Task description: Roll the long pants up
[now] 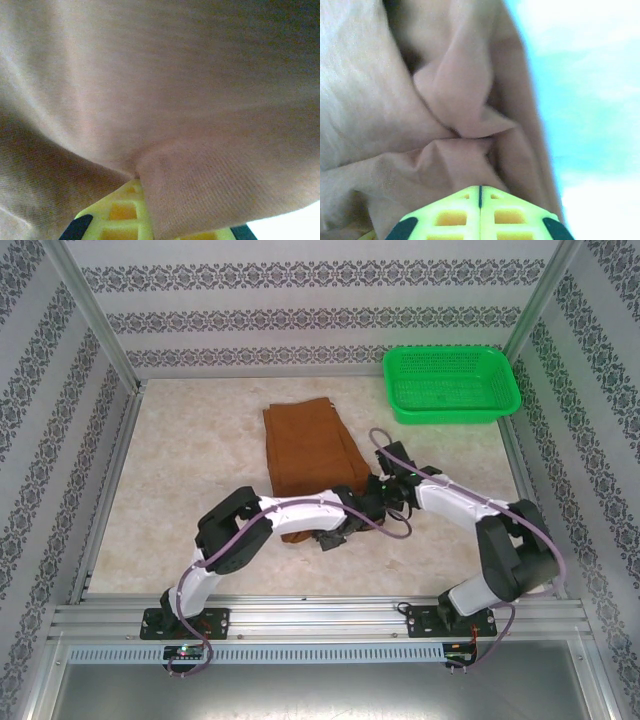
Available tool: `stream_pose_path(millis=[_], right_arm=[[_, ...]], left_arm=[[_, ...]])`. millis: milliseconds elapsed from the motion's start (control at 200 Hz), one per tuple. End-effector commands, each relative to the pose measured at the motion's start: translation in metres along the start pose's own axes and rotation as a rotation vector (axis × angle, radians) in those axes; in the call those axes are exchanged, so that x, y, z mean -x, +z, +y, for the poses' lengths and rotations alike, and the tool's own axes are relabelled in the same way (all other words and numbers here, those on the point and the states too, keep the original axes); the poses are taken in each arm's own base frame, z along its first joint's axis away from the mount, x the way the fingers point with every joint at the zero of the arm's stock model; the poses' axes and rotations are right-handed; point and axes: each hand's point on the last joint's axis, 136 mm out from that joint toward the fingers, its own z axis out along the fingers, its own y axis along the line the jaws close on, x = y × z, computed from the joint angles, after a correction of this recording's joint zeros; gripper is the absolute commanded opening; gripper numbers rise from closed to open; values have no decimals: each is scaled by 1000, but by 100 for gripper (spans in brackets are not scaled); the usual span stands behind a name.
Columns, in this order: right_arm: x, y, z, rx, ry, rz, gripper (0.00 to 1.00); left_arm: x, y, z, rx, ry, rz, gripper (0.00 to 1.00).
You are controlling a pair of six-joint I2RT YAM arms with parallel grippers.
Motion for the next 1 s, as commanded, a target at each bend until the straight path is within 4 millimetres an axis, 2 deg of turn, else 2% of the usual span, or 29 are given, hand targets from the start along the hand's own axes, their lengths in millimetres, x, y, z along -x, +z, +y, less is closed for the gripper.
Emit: stream_pose_path(millis=[0,115,360,500,679,739,889,994], right_arm=[[-10,-27,-33,-108,4,45,20],[1,-43,-37,-98,18,0,33],[-9,-51,-37,-65,16,-6,34],[-15,-57,-38,-41,22,-26,34],[-13,-70,-36,-9,19,-81,33],[-9,-77,-34,4,15,-111,34],[10,-108,-41,-29,39,-254,35],[21,-126,-42,-6,53,-341,43]], left_arm=[[-29,5,-8,-252,-230,127,0],[-27,-28,-24,-414,-271,124,0],[1,-103,-53,-792,-329,41,0],[14,-142,-49,-940,-367,-22,0],[36,-185,-33,-1186,-483,-151,0],[40,-191,-30,-1221,-501,-170,0],[34,-178,-34,-1266,-558,-150,0],[31,-171,-36,-1310,-592,-165,0]])
